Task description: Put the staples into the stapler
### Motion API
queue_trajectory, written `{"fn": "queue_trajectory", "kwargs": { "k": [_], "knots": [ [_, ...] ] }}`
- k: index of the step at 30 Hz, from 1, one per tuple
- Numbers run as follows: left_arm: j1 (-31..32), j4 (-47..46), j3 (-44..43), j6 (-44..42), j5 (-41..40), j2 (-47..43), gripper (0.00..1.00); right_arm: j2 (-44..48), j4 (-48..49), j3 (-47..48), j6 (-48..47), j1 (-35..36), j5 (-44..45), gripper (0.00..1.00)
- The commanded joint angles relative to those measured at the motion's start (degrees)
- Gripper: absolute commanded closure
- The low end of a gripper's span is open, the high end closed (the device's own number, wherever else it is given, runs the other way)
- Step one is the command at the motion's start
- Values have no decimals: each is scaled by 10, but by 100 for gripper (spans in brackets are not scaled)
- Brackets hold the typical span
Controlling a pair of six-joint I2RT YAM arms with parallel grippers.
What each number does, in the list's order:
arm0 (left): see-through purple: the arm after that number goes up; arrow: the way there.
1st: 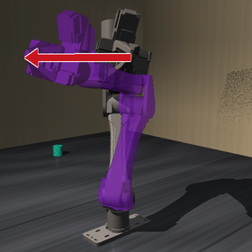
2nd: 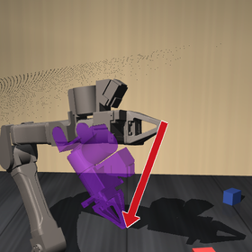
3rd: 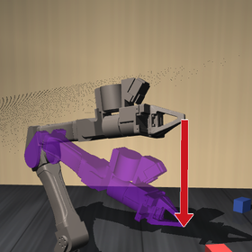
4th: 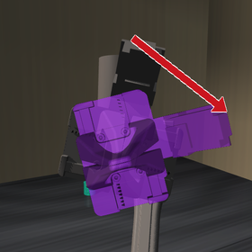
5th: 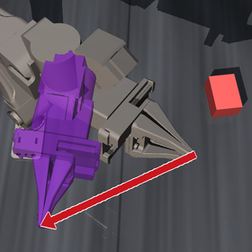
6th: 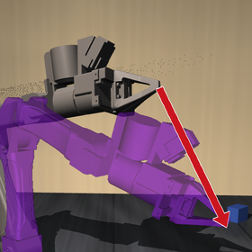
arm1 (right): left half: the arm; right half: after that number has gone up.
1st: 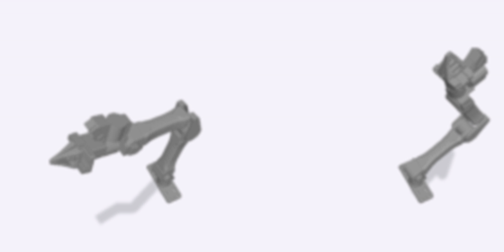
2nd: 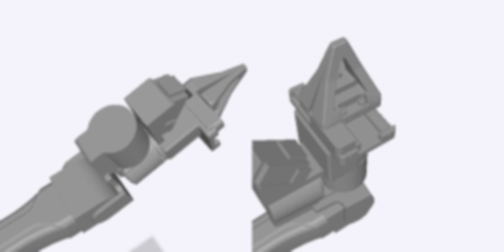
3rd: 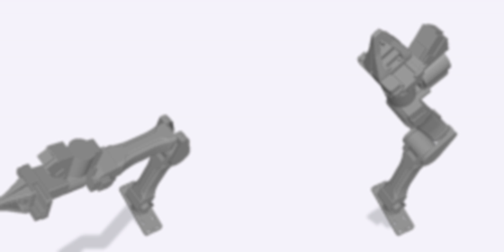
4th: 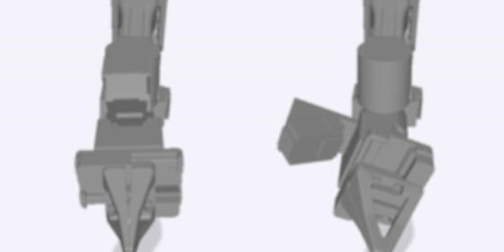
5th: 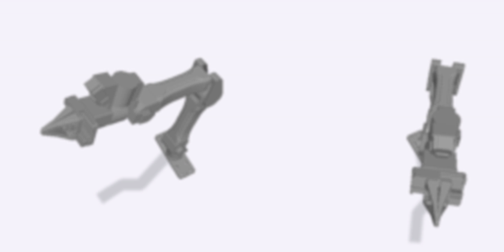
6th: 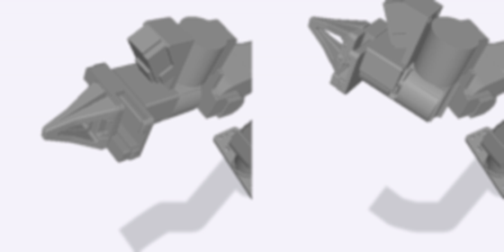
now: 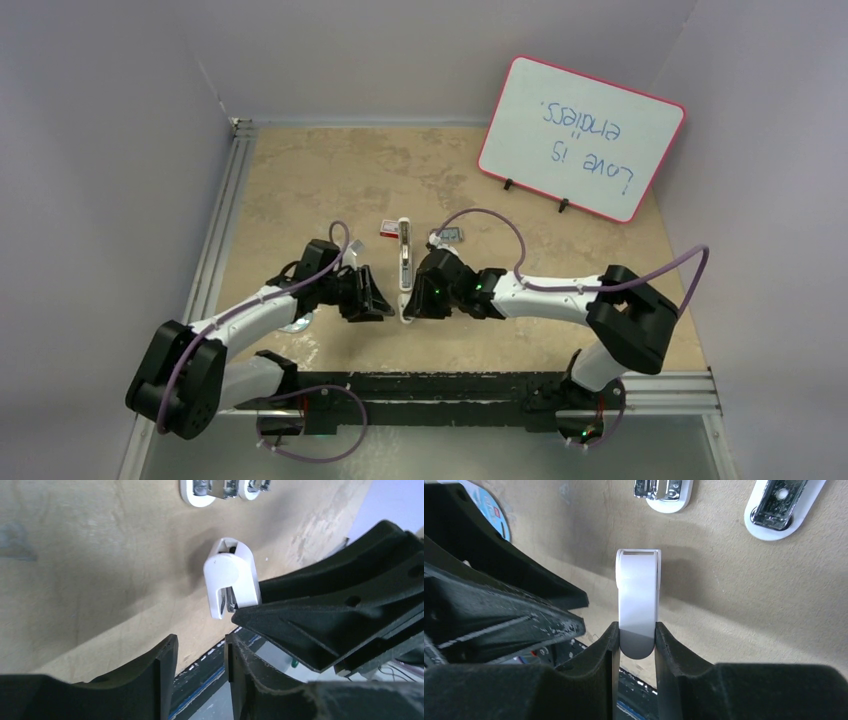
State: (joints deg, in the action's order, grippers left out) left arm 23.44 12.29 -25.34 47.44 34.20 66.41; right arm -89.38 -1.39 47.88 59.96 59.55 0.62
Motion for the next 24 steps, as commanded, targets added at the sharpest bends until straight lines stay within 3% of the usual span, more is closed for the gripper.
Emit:
{"fn": "queue_trajectory", "kwargs": {
  "k": [1,11,21,24],
  "knots": [
    [9,-124,26,41,73,19,62,21,55,-10,13,-11,-41,80],
    [21,-177,40,66,65,59,66,27,84,-17,13,-22,-73,80],
    [21,-189,39,71,56,79,86,25,92,-20,9,-24,-87,82],
    [22,-189,39,74,51,72,87,24,97,-25,11,-25,-90,82]
  ]
}}
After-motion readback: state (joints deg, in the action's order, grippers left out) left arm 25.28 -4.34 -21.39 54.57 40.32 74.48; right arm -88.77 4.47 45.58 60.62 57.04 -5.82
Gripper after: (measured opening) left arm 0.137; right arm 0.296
